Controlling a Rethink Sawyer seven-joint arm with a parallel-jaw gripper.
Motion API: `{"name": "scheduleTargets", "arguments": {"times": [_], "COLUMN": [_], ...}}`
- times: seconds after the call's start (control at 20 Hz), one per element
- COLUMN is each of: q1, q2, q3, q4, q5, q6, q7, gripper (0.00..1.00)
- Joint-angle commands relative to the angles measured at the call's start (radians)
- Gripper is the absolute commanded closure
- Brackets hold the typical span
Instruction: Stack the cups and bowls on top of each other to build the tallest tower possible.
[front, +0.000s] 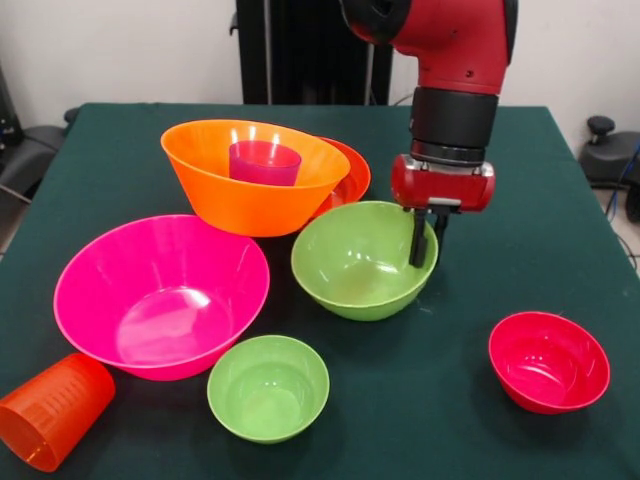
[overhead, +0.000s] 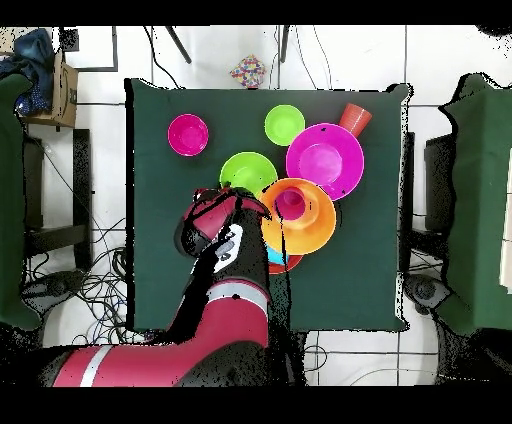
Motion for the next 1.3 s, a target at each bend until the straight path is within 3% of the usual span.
{"name": "scheduleTargets", "arguments": {"times": [0.05,0.5,1.3], "q1": [-0.081,-0.186,-0.217], "q2": [-0.096,-0.292,-0.409], "q3": [0.176,0.309,0.37], "q4": [0.083,0.199,0.181], "q5": [-0.054,0.01,0.116], "q6": [0.078,0.213,0.394], "q7": [-0.08,-0.122,-0.099], "gripper": [1.0,1.0,1.0]}}
